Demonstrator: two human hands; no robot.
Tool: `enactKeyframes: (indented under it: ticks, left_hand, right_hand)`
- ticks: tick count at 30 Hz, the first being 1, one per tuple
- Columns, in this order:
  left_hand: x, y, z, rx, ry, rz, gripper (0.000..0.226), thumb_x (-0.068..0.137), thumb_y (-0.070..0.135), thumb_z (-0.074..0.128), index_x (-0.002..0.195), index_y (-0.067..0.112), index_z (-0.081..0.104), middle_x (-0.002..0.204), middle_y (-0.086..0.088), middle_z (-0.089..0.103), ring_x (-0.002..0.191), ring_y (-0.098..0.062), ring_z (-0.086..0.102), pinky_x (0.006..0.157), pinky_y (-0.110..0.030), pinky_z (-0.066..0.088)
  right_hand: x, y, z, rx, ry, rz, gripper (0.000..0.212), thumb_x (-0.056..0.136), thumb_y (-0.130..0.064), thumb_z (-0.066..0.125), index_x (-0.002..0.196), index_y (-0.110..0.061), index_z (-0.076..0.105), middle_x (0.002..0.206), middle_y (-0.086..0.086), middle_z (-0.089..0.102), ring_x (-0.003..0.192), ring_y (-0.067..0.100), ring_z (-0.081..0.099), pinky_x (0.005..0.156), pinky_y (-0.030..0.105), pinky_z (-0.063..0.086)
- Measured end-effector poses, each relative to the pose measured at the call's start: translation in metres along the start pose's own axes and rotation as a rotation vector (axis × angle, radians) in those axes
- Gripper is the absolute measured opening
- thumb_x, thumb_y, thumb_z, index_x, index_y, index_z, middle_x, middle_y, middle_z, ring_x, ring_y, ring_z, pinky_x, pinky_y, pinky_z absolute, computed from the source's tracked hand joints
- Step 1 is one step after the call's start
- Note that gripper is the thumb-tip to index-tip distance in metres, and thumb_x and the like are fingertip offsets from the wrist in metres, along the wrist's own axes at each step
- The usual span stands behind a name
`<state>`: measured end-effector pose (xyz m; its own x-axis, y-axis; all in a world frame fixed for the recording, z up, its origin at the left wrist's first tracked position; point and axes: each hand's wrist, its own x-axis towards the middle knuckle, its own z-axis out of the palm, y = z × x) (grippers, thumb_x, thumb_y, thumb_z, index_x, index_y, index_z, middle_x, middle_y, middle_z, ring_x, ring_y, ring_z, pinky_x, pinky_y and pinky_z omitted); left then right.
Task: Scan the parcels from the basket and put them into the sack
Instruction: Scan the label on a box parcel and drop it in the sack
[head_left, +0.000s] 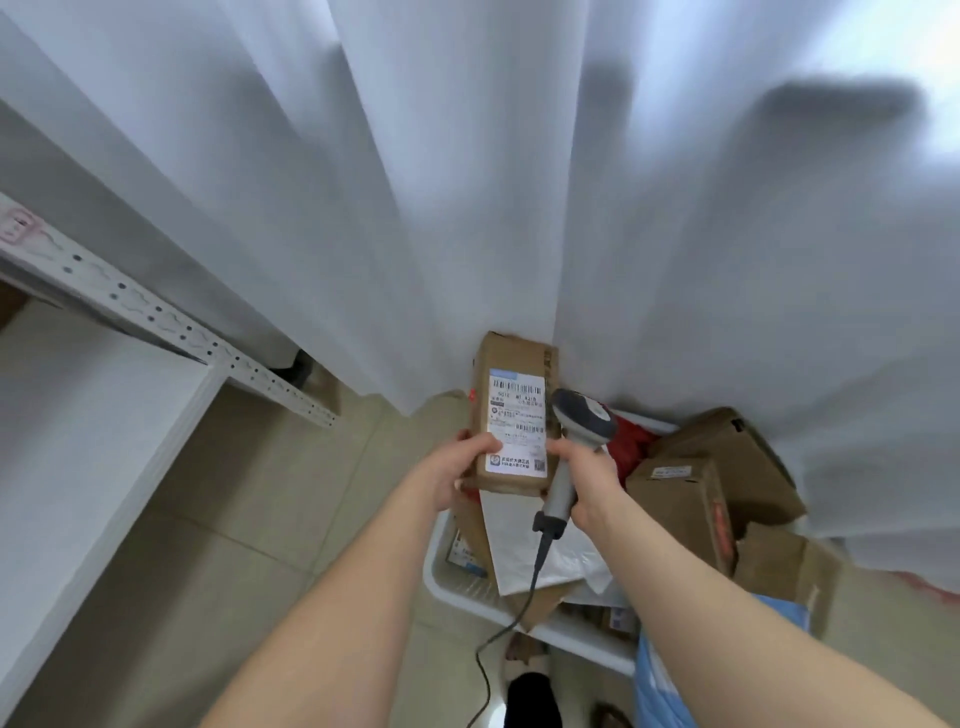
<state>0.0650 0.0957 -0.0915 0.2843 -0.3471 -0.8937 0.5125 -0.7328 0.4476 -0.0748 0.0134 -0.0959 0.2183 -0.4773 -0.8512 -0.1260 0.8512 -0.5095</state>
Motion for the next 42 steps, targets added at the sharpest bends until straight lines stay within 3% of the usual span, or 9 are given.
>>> enactKeyframes:
  ticks: [4, 7, 10, 15, 22, 24, 28, 42]
  left_hand:
    - [-0.052, 0.003, 0.000, -0.033, -0.019, 0.096, 0.053, 0.084, 0.014, 0.068, 0.133, 0.018, 0.046, 0.113, -0.007, 0.066, 0.102, -0.025, 0.063, 0.078, -0.044, 0.057]
    - [-0.093, -0.006, 0.010, -0.110, 0.041, 0.219, 0.061, 0.083, 0.006, 0.068, 0.137, 0.020, 0.042, 0.118, -0.009, 0.066, 0.104, -0.028, 0.064, 0.089, -0.050, 0.053]
    - [-0.139, -0.022, 0.021, -0.140, 0.073, 0.292, 0.058, 0.084, 0.007, 0.067, 0.136, 0.019, 0.044, 0.117, -0.007, 0.067, 0.104, -0.027, 0.065, 0.092, -0.052, 0.052]
    - [-0.214, -0.055, 0.041, -0.176, 0.063, 0.366, 0.051, 0.087, 0.010, 0.065, 0.133, 0.024, 0.047, 0.108, -0.005, 0.071, 0.100, -0.025, 0.067, 0.091, -0.053, 0.052]
    - [-0.289, -0.082, 0.054, -0.201, 0.062, 0.430, 0.048, 0.089, 0.009, 0.063, 0.132, 0.024, 0.047, 0.106, -0.006, 0.071, 0.098, -0.026, 0.068, 0.086, -0.051, 0.054]
    - [-0.302, -0.086, 0.053, -0.212, 0.056, 0.439, 0.046, 0.090, 0.007, 0.061, 0.130, 0.024, 0.047, 0.104, -0.006, 0.071, 0.094, -0.026, 0.068, 0.078, -0.047, 0.057]
    - [-0.321, -0.093, 0.050, -0.223, 0.059, 0.440, 0.043, 0.091, 0.006, 0.060, 0.128, 0.024, 0.047, 0.100, -0.005, 0.071, 0.090, -0.024, 0.069, 0.065, -0.041, 0.056]
    - [-0.350, -0.112, -0.014, -0.256, 0.039, 0.454, 0.042, 0.091, 0.005, 0.059, 0.128, 0.021, 0.047, 0.095, -0.006, 0.071, 0.081, -0.022, 0.069, 0.051, -0.038, 0.055]
  right_hand:
    - [-0.053, -0.018, -0.011, -0.071, -0.022, -0.051, 0.017, 0.085, -0.005, 0.068, 0.092, -0.014, 0.056, 0.085, 0.009, 0.069, 0.076, 0.024, 0.067, 0.064, 0.037, 0.054]
    - [-0.097, -0.030, -0.027, -0.140, -0.058, -0.139, 0.017, 0.083, -0.003, 0.067, 0.094, -0.012, 0.058, 0.083, 0.009, 0.068, 0.070, 0.020, 0.065, 0.057, 0.032, 0.051]
    - [-0.149, -0.038, -0.049, -0.172, -0.171, -0.221, 0.013, 0.080, 0.003, 0.064, 0.092, -0.001, 0.061, 0.064, 0.005, 0.071, 0.046, 0.011, 0.061, 0.046, 0.024, 0.049]
    - [-0.241, -0.048, -0.089, -0.240, -0.316, -0.285, 0.013, 0.083, -0.004, 0.059, 0.095, 0.000, 0.062, 0.062, 0.007, 0.071, 0.041, 0.011, 0.057, 0.043, 0.021, 0.047]
    - [-0.328, -0.038, -0.116, -0.268, -0.346, -0.269, 0.010, 0.086, -0.009, 0.060, 0.092, -0.001, 0.061, 0.049, 0.004, 0.061, 0.038, 0.011, 0.052, 0.042, 0.021, 0.046]
    - [-0.346, -0.038, -0.118, -0.274, -0.358, -0.277, 0.008, 0.086, -0.008, 0.059, 0.090, -0.001, 0.060, 0.048, 0.003, 0.060, 0.038, 0.011, 0.051, 0.042, 0.021, 0.046]
    - [-0.372, -0.039, -0.119, -0.293, -0.359, -0.295, 0.005, 0.085, -0.007, 0.057, 0.087, -0.003, 0.058, 0.054, 0.006, 0.056, 0.041, 0.013, 0.048, 0.044, 0.023, 0.044]
    - [-0.433, -0.010, -0.079, -0.402, -0.403, -0.327, 0.003, 0.087, -0.006, 0.053, 0.086, -0.008, 0.052, 0.060, 0.005, 0.052, 0.047, 0.013, 0.046, 0.046, 0.023, 0.043]
